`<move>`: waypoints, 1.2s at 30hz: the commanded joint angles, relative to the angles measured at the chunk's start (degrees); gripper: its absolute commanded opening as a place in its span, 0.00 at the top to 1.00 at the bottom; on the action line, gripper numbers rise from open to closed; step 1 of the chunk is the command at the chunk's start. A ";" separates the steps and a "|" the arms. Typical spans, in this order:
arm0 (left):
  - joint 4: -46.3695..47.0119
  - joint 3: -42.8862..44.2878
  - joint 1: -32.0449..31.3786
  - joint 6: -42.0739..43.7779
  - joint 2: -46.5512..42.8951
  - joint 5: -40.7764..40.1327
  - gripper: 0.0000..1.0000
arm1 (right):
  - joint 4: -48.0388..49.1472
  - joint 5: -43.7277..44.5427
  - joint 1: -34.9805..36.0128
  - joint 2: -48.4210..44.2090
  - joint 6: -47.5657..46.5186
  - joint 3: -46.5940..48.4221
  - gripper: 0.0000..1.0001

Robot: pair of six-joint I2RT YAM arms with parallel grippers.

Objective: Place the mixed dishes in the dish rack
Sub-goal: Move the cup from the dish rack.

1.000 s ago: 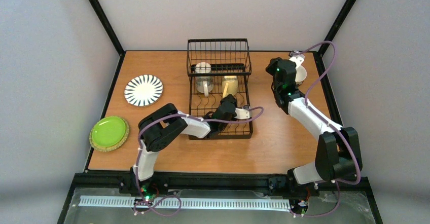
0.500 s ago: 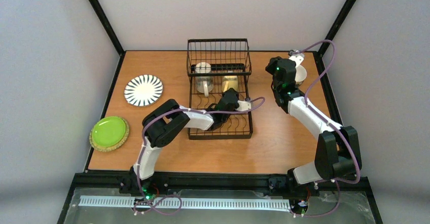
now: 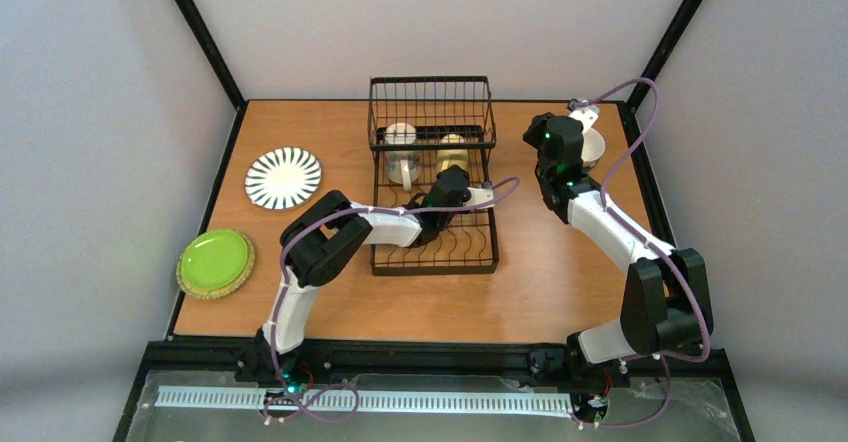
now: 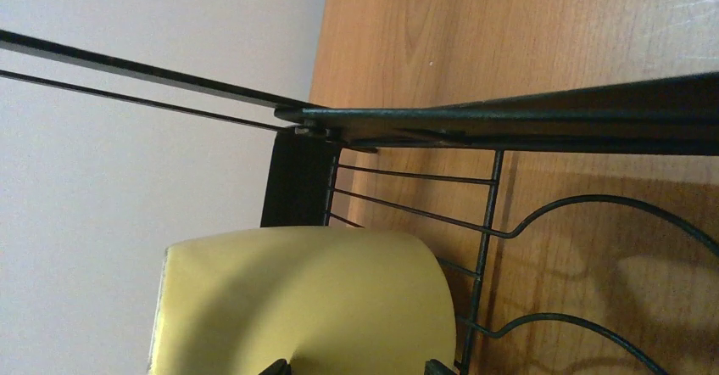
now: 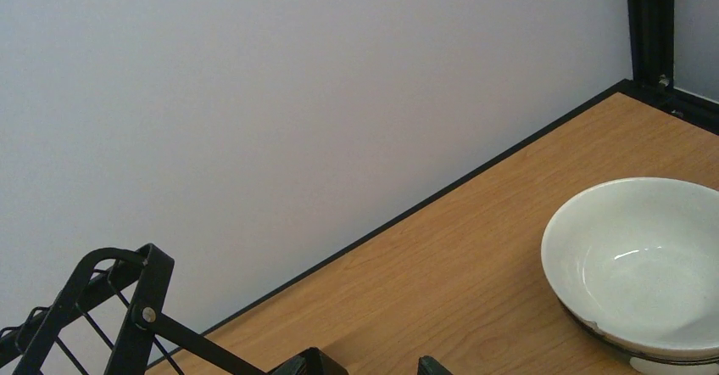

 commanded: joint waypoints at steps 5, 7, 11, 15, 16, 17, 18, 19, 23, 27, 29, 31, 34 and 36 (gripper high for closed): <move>-2.93 3.61 1.43 -1.65 2.44 1.72 0.11 | -0.45 1.43 -0.49 0.80 -0.96 1.66 0.24; -3.10 4.18 1.66 -1.73 2.71 1.78 0.11 | -0.51 1.47 -0.59 0.81 -1.18 1.90 0.23; -3.47 5.10 2.12 -2.03 3.34 2.00 0.11 | -0.44 1.48 -0.55 1.21 -1.35 1.93 0.24; -3.99 5.76 2.21 -2.70 3.67 2.45 0.11 | -0.51 1.91 -0.59 1.39 -1.49 2.29 0.23; -4.18 5.67 2.31 -2.83 3.12 2.80 0.11 | -0.58 1.73 -0.54 1.77 -1.33 2.97 0.23; -4.39 5.54 2.44 -3.21 2.44 2.91 0.11 | -1.09 1.45 -0.56 2.41 -1.32 3.93 0.24; -4.84 5.45 2.63 -3.64 1.68 3.25 0.11 | -1.44 1.36 -0.53 2.99 -1.26 4.85 0.23; -5.11 5.41 2.89 -3.82 1.21 3.42 0.11 | -1.82 1.54 -0.53 3.26 -1.51 5.67 0.23; -5.71 4.19 2.79 -4.44 0.35 2.87 0.11 | -2.41 2.27 -0.65 2.60 -2.40 5.36 0.23; -6.14 2.72 0.97 -4.92 -0.96 1.55 0.11 | -2.92 2.99 -0.66 0.20 -2.43 3.25 0.23; -6.66 2.25 -0.51 -5.27 -1.95 0.08 0.11 | -3.40 3.00 -0.69 -0.78 -2.28 2.48 0.23; -8.32 1.83 -2.14 -6.66 -4.00 -0.71 0.10 | -4.29 3.16 -0.68 -1.81 -2.08 1.93 0.23; -12.09 1.68 -4.52 -10.46 -7.30 -2.42 0.11 | -6.21 3.68 -0.68 -2.82 -1.94 1.76 0.23; -14.94 1.27 -6.32 -12.94 -9.90 -3.25 0.11 | -7.66 4.22 -0.64 -3.27 -1.69 1.62 0.23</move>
